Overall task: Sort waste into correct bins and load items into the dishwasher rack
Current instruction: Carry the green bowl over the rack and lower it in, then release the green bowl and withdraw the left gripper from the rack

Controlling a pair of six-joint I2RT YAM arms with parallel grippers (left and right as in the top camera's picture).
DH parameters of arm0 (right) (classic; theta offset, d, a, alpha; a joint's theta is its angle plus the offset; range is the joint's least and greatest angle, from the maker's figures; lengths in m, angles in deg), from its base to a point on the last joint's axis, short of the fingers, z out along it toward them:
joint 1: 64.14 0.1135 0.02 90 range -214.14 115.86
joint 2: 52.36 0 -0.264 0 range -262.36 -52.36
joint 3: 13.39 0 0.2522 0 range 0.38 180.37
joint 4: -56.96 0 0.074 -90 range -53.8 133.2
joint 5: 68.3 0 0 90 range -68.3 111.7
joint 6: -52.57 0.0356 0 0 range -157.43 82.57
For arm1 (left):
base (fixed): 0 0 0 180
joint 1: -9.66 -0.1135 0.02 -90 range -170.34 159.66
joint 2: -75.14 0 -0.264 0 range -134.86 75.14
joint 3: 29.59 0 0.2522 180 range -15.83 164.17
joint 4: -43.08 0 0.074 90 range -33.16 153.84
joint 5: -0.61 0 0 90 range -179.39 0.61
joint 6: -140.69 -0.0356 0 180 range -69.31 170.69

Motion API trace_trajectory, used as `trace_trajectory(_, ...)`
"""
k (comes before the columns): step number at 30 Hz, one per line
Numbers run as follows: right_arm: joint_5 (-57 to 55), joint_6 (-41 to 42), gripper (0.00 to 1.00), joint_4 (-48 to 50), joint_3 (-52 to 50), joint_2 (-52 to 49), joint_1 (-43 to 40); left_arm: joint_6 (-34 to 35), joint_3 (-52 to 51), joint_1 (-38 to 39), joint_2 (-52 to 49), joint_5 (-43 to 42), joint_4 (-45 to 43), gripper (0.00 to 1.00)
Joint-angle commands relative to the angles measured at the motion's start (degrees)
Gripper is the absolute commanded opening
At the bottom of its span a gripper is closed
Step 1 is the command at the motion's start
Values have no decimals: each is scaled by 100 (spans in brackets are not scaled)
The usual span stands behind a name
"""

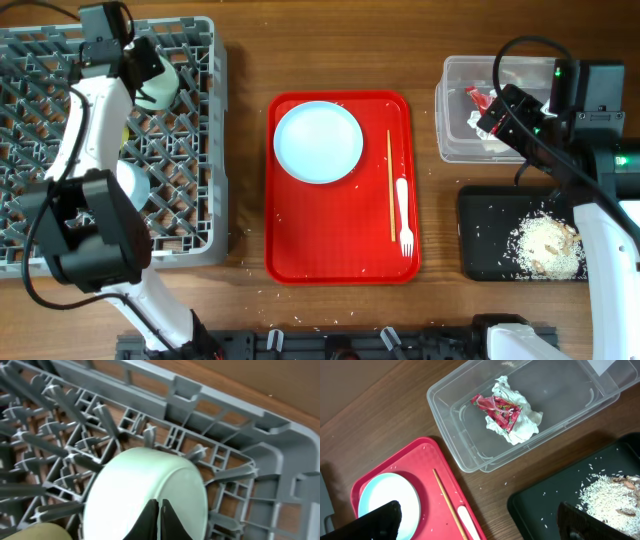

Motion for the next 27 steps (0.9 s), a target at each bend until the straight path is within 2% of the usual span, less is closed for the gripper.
trace_trajectory(1, -118, -46, 100, 20, 33, -48, -20, -72, 26, -168, 0, 90, 83, 4)
trace_trajectory(7, -118, -46, 100, 20, 33, -48, -20, -72, 26, -170, 17, -284, 31, 4)
trace_trajectory(11, -118, -46, 100, 17, 33, -48, -20, -74, 26, -164, 79, -1084, -17, 4)
trace_trajectory(14, -118, -46, 100, 20, 33, -48, -20, -98, 26, -162, 35, -1069, 35, 4)
trace_trajectory(19, -118, -48, 100, 20, 33, -48, -20, -94, 26, -330, -57, -568, 251, 4)
trace_trajectory(27, -118, -48, 100, 17, 33, -48, -20, -70, 26, -704, -57, -575, 269, 4)
